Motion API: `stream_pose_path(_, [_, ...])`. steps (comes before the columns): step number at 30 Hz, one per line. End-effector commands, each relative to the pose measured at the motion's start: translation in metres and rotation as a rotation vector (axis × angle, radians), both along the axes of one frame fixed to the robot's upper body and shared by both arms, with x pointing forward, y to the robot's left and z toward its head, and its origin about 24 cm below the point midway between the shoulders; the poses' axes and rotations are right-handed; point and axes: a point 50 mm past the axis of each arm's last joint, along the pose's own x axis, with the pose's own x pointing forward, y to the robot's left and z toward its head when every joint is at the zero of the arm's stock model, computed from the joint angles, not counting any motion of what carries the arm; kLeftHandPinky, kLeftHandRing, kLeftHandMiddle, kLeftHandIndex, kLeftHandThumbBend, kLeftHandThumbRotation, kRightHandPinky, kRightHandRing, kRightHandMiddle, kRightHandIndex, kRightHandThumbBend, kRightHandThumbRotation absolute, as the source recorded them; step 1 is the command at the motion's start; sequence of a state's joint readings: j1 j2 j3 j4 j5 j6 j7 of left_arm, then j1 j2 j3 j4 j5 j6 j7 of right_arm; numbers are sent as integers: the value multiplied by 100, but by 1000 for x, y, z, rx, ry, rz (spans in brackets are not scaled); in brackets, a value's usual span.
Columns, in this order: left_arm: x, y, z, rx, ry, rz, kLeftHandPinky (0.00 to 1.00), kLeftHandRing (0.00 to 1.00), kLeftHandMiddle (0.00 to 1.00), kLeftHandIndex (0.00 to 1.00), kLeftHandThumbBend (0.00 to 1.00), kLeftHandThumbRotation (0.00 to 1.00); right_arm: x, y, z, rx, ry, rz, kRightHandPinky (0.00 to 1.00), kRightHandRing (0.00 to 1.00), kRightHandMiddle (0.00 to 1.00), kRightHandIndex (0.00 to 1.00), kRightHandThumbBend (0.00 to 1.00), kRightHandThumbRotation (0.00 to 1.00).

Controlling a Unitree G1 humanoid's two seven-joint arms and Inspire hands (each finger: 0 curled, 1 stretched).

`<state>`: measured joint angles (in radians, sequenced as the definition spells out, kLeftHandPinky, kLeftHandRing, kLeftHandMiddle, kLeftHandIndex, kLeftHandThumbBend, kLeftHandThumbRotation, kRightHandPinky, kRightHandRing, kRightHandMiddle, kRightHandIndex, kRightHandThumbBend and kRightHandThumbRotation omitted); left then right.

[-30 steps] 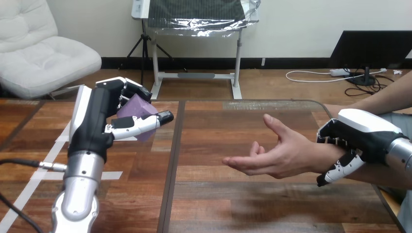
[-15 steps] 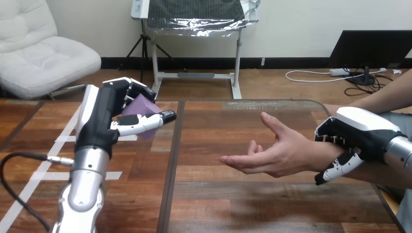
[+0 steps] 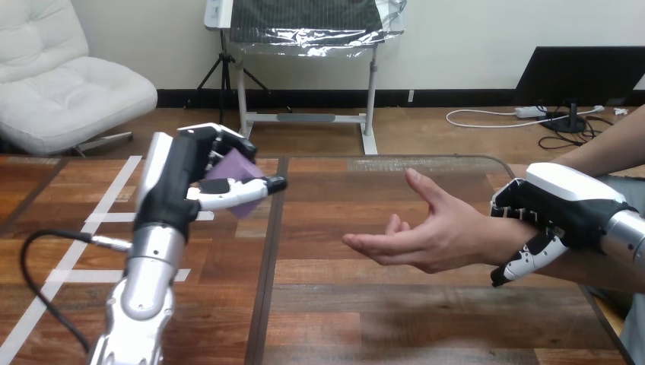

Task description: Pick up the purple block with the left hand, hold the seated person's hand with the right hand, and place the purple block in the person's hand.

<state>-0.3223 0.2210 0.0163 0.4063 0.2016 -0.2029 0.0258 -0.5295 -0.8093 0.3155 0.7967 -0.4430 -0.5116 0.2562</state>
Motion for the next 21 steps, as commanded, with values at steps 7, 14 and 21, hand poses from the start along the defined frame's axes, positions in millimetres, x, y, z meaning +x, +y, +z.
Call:
stream_pose_path(7, [23,-26,25,-32,-97,-81,37,41,44,42,75,0,6,9,5,64,-24,-20,30,34,40,43,78,16])
stream_pose_path(14, [25,-40,24,-40,-86,-104,36,41,44,42,77,0,8,16,7,72,-36,-6,31,35,40,43,79,18])
stream_pose_path(21, [26,-52,22,-57,-77,-136,37,42,44,42,76,0,9,19,8,85,-42,3,32,35,40,43,80,19])
